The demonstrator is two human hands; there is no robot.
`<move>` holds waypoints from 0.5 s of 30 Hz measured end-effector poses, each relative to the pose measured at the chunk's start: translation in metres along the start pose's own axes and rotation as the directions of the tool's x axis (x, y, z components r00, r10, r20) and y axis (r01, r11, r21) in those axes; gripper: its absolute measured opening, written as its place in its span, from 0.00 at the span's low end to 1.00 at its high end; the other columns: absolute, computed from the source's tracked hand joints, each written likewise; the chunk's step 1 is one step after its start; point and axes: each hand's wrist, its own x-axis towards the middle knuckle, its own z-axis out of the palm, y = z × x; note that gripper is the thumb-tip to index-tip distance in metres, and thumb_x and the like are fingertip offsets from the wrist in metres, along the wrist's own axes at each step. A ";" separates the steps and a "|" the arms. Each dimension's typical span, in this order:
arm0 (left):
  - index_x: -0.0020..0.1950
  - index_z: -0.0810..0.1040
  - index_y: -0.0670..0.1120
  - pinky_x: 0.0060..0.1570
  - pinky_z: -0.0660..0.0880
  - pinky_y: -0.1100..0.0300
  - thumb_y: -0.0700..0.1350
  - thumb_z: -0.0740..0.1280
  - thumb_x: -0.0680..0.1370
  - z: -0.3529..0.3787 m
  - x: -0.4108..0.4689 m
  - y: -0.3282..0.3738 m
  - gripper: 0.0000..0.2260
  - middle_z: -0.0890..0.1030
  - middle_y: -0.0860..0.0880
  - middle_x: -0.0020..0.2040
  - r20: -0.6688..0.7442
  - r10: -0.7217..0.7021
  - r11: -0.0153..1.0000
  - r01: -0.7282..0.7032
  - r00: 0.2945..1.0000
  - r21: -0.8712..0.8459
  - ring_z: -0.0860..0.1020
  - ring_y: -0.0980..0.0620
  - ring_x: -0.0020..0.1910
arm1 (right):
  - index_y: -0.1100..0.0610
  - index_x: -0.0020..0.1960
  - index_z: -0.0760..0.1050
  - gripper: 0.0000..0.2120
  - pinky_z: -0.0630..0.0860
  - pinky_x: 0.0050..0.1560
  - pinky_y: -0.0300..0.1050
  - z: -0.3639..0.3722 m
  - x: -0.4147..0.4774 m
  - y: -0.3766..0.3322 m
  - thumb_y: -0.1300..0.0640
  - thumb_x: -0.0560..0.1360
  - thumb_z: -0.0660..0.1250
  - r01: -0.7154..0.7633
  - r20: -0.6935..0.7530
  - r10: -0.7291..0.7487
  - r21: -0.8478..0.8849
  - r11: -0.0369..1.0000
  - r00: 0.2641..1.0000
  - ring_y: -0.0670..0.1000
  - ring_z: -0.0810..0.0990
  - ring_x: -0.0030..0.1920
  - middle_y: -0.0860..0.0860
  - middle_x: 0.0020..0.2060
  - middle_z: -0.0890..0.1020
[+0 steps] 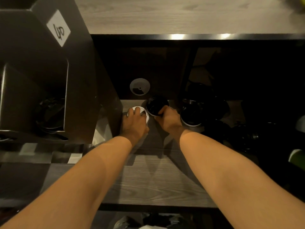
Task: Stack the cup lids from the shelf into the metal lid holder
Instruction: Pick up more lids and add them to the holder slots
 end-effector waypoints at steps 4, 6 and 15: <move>0.72 0.70 0.49 0.64 0.69 0.48 0.55 0.66 0.77 -0.003 0.001 -0.004 0.25 0.63 0.45 0.72 0.012 0.028 1.000 -0.028 1.000 0.006 0.63 0.41 0.70 | 0.55 0.62 0.76 0.20 0.76 0.59 0.50 -0.002 0.000 -0.001 0.50 0.73 0.74 -0.056 0.002 0.056 0.029 0.998 0.998 0.58 0.80 0.60 0.55 0.58 0.81; 0.72 0.70 0.48 0.64 0.69 0.48 0.55 0.66 0.77 -0.004 0.001 -0.006 0.25 0.64 0.45 0.72 0.020 0.037 0.999 -0.037 0.999 -0.008 0.63 0.42 0.70 | 0.54 0.64 0.75 0.25 0.78 0.58 0.51 -0.007 -0.002 -0.003 0.46 0.71 0.75 -0.060 -0.007 0.060 0.043 0.997 0.998 0.58 0.80 0.59 0.55 0.59 0.81; 0.68 0.74 0.49 0.62 0.67 0.49 0.53 0.66 0.77 -0.020 -0.016 -0.014 0.20 0.63 0.45 0.71 -0.142 0.040 0.995 -0.053 0.989 -0.083 0.63 0.42 0.68 | 0.52 0.52 0.70 0.12 0.77 0.50 0.52 -0.031 -0.023 -0.008 0.50 0.75 0.71 0.088 -0.147 -0.068 0.137 0.987 0.987 0.57 0.80 0.51 0.54 0.49 0.80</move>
